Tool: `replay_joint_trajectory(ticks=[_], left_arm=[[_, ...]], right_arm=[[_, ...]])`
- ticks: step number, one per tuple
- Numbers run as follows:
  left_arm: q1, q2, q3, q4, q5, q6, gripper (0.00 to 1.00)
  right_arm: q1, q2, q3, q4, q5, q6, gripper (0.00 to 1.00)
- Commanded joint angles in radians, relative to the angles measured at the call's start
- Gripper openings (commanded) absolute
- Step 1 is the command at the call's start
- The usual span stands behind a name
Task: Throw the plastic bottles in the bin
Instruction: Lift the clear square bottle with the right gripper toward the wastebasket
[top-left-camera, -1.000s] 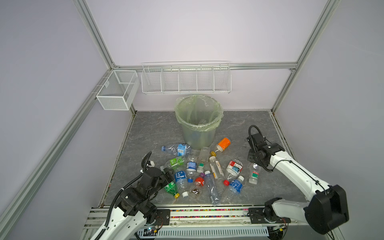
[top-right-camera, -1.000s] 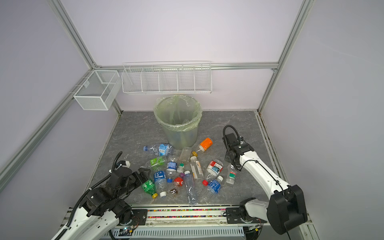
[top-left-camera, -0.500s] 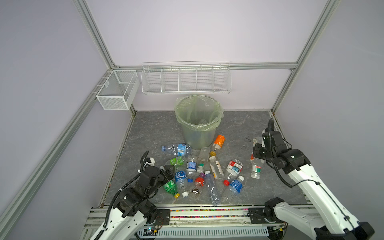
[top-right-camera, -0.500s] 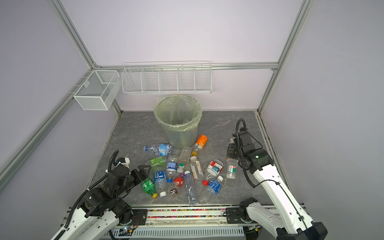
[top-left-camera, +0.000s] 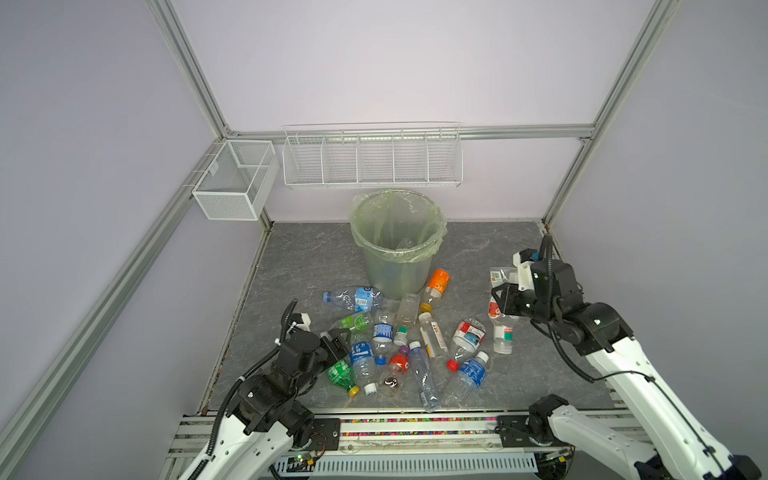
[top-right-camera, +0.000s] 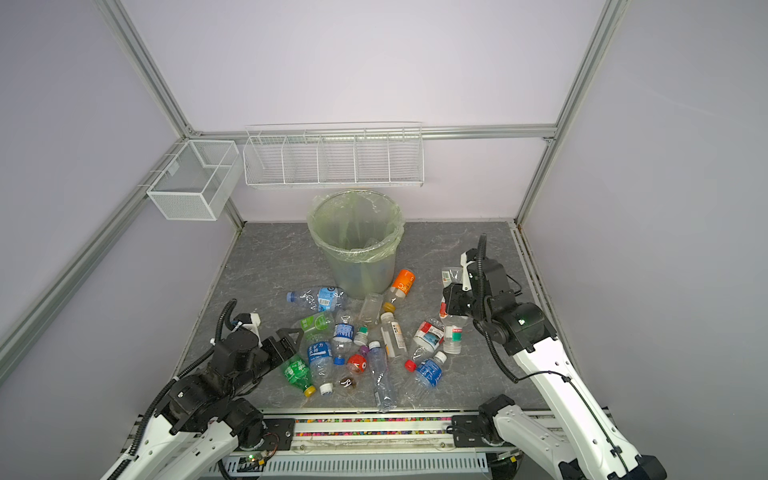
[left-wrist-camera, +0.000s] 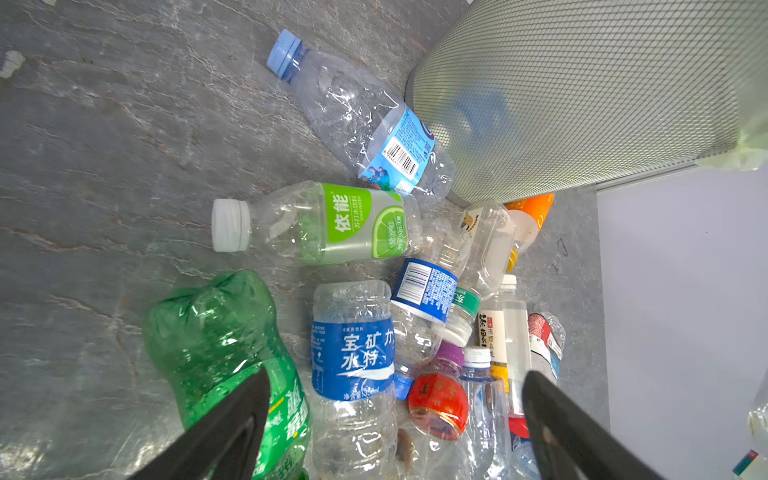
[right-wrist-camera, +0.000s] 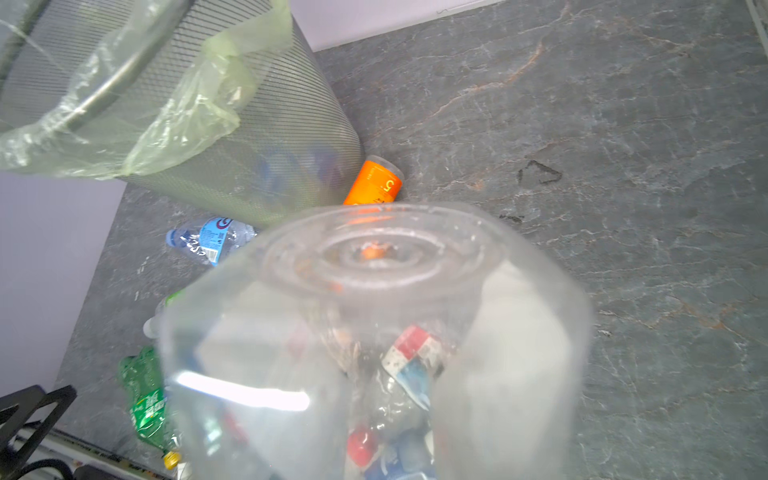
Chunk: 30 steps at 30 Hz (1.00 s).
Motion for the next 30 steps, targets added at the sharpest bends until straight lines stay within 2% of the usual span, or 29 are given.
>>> replay_joint_trajectory(ticks=[1,9,30], left_arm=[[-0.001,-0.02,0.035,-0.016,-0.001,0.008,0.94],[-0.002,-0.026,0.035,-0.022,0.0,0.009,0.94],[-0.001,-0.049,0.022,-0.038,0.001,0.009,0.94]], right_arm=[[0.029,0.009,0.052,0.046,-0.043,-0.033,0.07],[0.083,0.063,0.18,0.042,0.002,-0.058,0.07],[0.235,0.299,0.525,0.134,0.028,-0.15,0.07]])
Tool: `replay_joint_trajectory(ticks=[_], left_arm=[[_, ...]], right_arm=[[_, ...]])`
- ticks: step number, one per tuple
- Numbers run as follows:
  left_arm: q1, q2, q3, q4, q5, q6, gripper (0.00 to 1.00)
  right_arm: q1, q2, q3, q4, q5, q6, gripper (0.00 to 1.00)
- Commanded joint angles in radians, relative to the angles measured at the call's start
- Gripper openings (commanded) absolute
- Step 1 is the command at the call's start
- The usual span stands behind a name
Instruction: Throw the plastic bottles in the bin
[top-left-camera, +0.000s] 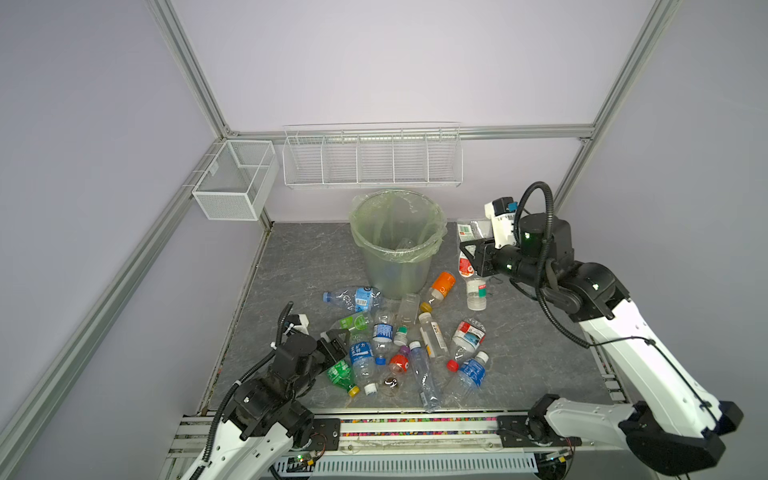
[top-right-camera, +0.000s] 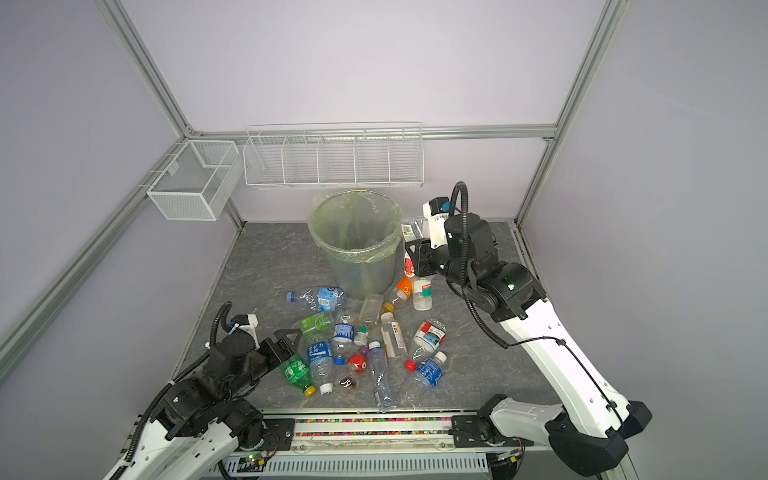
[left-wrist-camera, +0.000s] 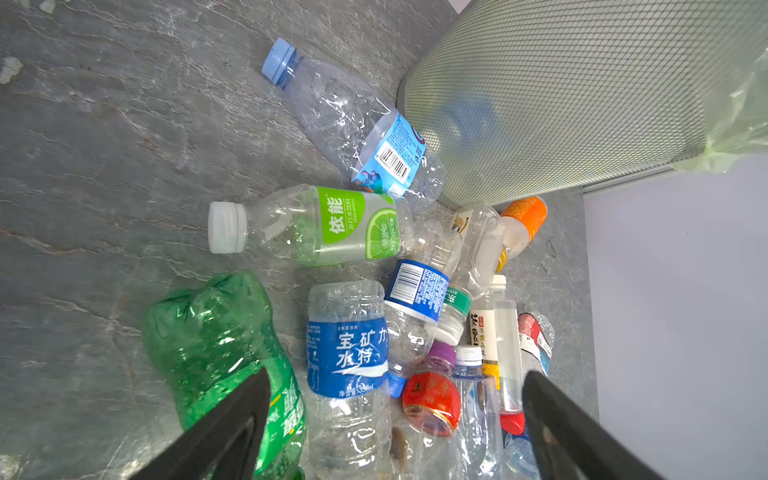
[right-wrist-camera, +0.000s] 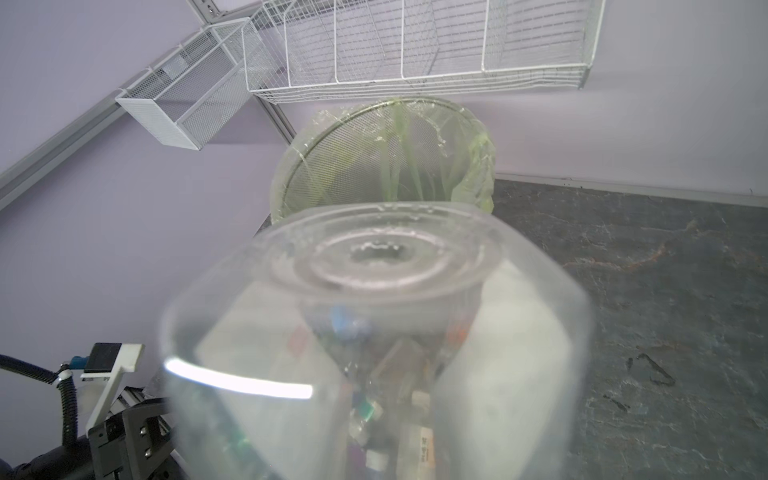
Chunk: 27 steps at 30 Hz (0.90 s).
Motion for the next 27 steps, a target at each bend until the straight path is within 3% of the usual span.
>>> replay_joint_trajectory(ticks=[1,8,17,27], left_arm=[[-0.001,-0.014,0.021,-0.029,-0.003,0.009,0.94],[-0.001,-0.02,0.015,-0.027,0.001,0.015,0.94],[-0.001,-0.034,0.007,-0.028,0.004,0.023,0.94],[-0.001,-0.036,0.01,-0.024,0.01,0.03,0.94]], right_arm=[[0.032,0.023,0.053,0.054,0.012,-0.047,0.07],[0.1,0.043,0.083,0.118,0.008,-0.104,0.07],[0.237,0.034,0.068,0.236,0.09,-0.244,0.07],[0.27,0.073,0.093,0.305,0.112,-0.289,0.07]])
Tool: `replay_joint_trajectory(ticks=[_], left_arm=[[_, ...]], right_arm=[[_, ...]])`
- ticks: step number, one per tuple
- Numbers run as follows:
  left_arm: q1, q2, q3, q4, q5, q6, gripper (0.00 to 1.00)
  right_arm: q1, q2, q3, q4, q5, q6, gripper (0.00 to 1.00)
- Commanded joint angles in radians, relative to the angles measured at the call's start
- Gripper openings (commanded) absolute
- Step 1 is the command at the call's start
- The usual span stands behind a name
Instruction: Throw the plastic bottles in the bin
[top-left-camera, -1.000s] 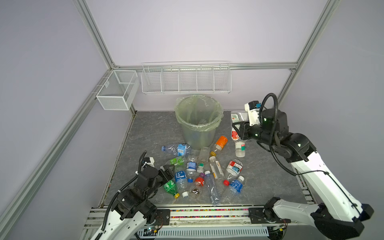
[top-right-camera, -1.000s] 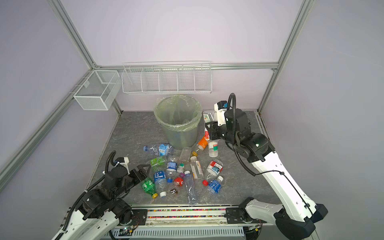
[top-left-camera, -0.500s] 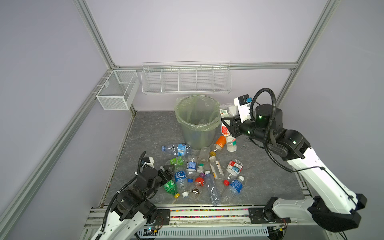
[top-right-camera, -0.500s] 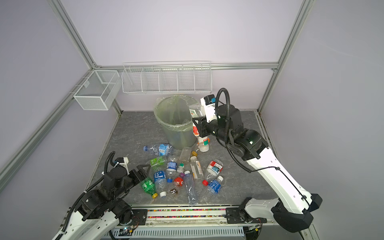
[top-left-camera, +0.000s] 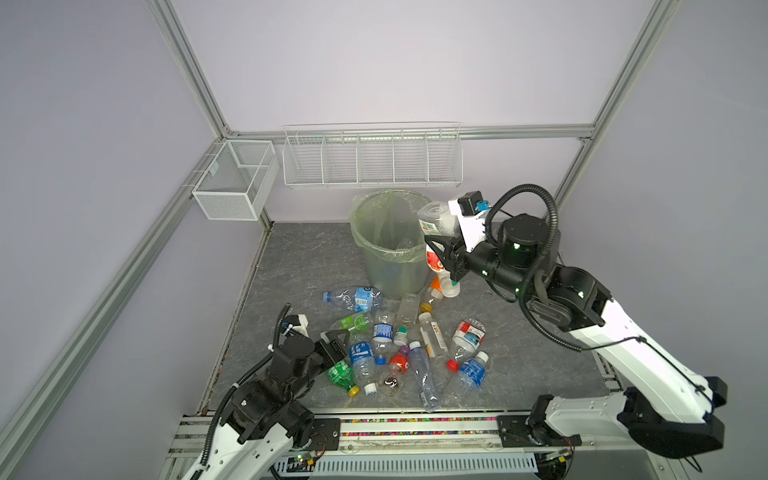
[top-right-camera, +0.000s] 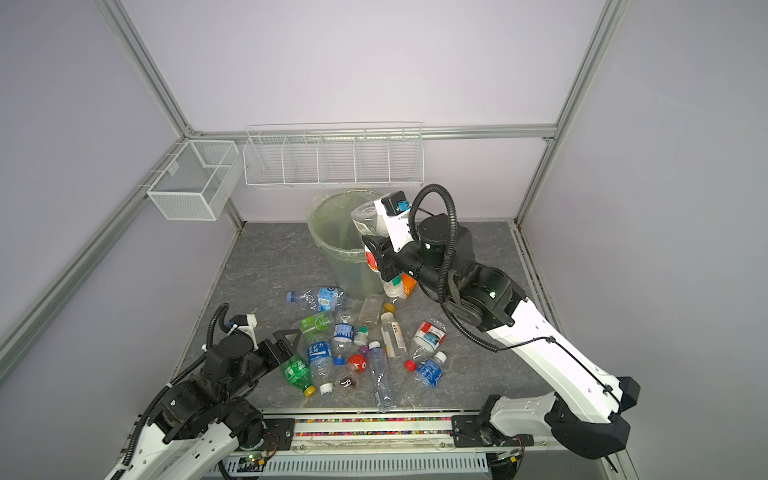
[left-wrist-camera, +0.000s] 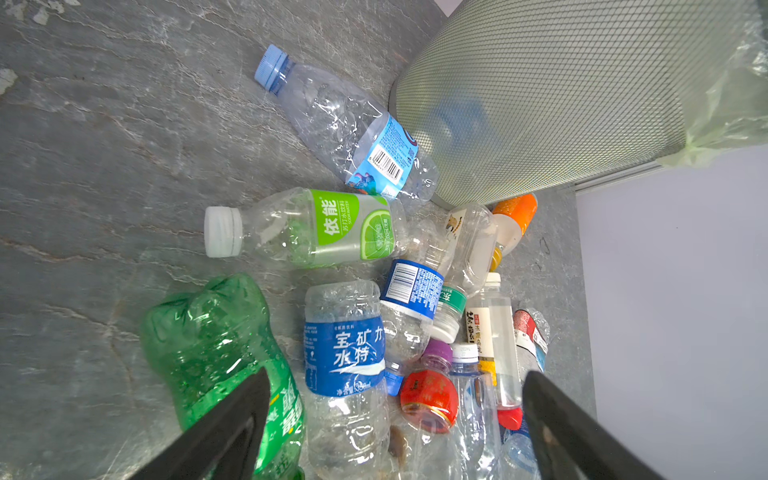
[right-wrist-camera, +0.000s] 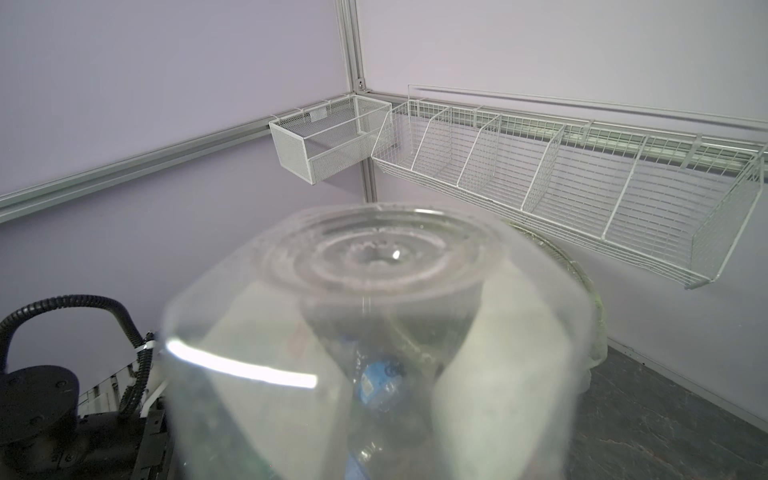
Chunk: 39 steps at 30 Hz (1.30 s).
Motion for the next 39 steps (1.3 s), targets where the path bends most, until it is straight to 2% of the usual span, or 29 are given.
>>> replay_joint_trajectory(ticks=[1,14,18,24,33,39], left_arm=[[-0.001,-0.013,0.013,-0.025,0.003,0.011,0.94],[-0.001,-0.036,0.028,-0.061,-0.008,0.018,0.94],[-0.002,-0.033,0.039,-0.067,-0.007,0.025,0.94],[-0.001,-0.034,0.06,-0.088,-0.02,0.038,0.94],[-0.002,-0.051,0.143,-0.175,-0.101,0.068,0.95],[-0.001,-0.076,0.124,-0.182,-0.096,0.04,0.95]], right_arm=[[0.01,0.028,0.039,0.068,0.025,-0.04,0.07],[0.02,0.176,0.249,0.061,0.054,-0.079,0.07],[0.02,0.239,0.353,0.033,0.095,-0.109,0.07],[0.014,0.334,0.496,0.013,0.095,-0.123,0.07],[-0.03,0.535,0.808,-0.179,0.088,-0.068,0.07],[-0.105,0.58,0.826,-0.219,0.026,0.029,0.07]])
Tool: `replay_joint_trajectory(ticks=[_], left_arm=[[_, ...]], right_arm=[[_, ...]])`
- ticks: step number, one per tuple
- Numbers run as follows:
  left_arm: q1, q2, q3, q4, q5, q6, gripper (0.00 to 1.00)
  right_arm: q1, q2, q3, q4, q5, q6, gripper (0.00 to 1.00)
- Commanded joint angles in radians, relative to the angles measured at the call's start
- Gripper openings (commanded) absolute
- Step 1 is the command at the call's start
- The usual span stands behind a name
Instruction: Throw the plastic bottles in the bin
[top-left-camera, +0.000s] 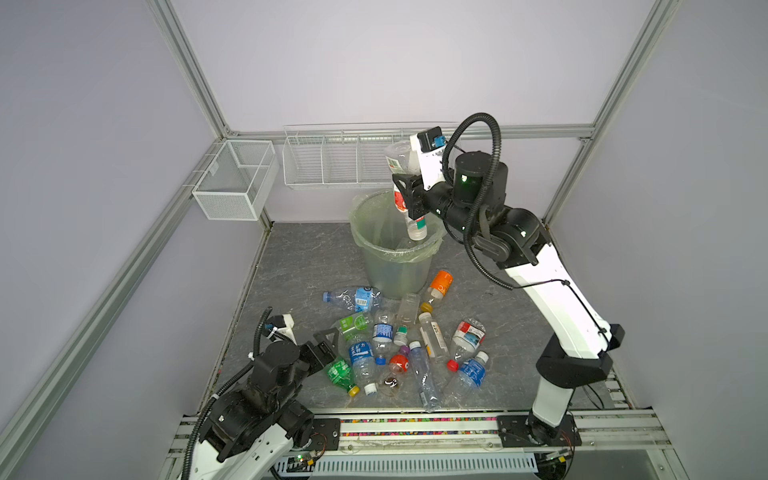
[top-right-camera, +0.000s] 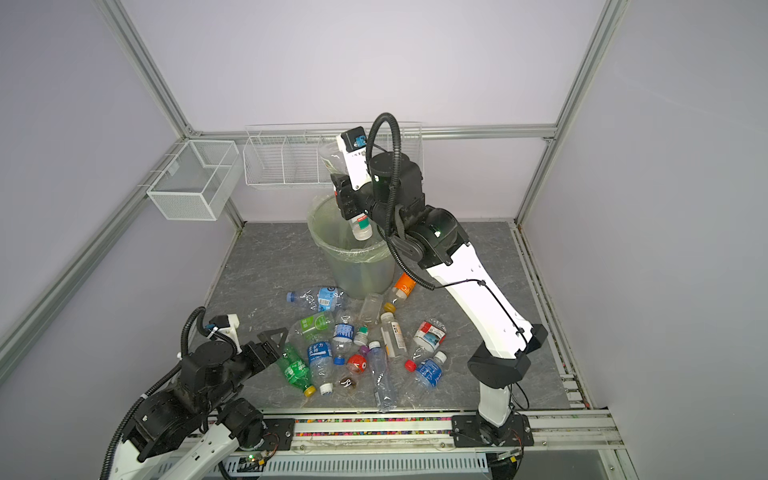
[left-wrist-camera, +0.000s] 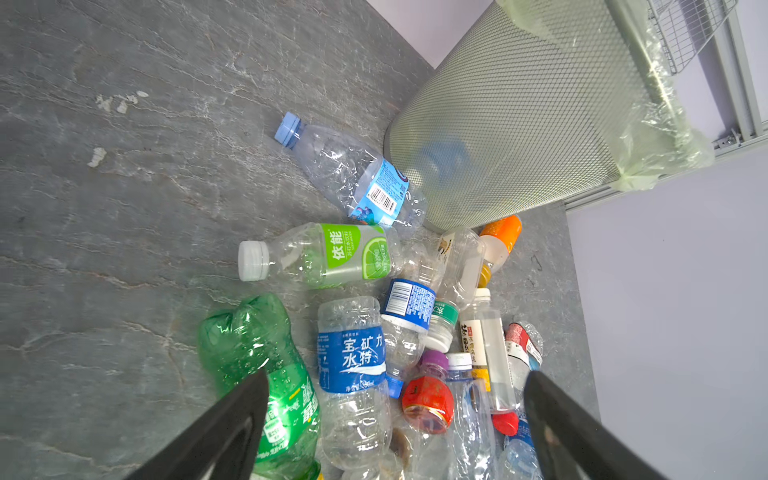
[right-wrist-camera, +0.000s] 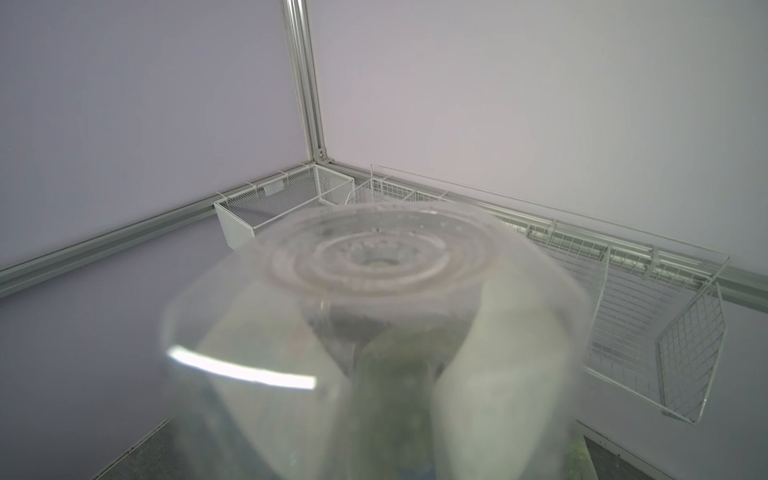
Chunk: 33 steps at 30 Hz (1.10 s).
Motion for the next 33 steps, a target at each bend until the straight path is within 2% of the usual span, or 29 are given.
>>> replay_joint_trajectory(ticks=[1,10,19,20,21,22,23,25,30,33], left_arm=[[-0.001,-0.018,-0.002,-0.053,-0.023,-0.016,0.95],[-0.001,-0.035,-0.009,-0.06,-0.019,-0.03,0.95],[-0.001,-0.04,-0.004,-0.071,-0.015,-0.037,0.94],[-0.001,-0.042,-0.003,-0.074,-0.014,-0.036,0.94],[-0.001,-0.046,-0.001,-0.078,-0.016,-0.036,0.95],[-0.002,-0.046,0.003,-0.084,-0.016,-0.036,0.94],[-0.001,-0.049,0.007,-0.089,-0.018,-0.036,0.95],[-0.002,-0.058,0.01,-0.099,-0.018,-0.035,0.95],[-0.001,-0.061,-0.012,-0.069,-0.015,-0.04,0.95],[-0.002,-0.032,-0.019,-0.035,-0.001,-0.037,0.94]], right_arm=[[-0.039,0.013,0.014,-0.039,-0.045,0.072,0.07],[-0.101,0.077,0.005,0.001,-0.095,0.137,0.07],[-0.165,0.272,0.123,-0.019,-0.127,0.221,0.08],[-0.17,0.302,0.15,-0.033,-0.115,0.238,0.26],[-0.175,0.326,0.182,-0.062,-0.09,0.249,0.56],[-0.177,0.359,0.223,-0.103,-0.074,0.248,0.91],[-0.178,0.375,0.256,-0.134,-0.071,0.237,0.88],[-0.178,0.35,0.236,-0.155,-0.072,0.221,0.88],[-0.176,0.138,-0.047,-0.021,-0.083,0.189,0.88],[-0.176,0.067,-0.11,-0.002,-0.077,0.181,0.88]])
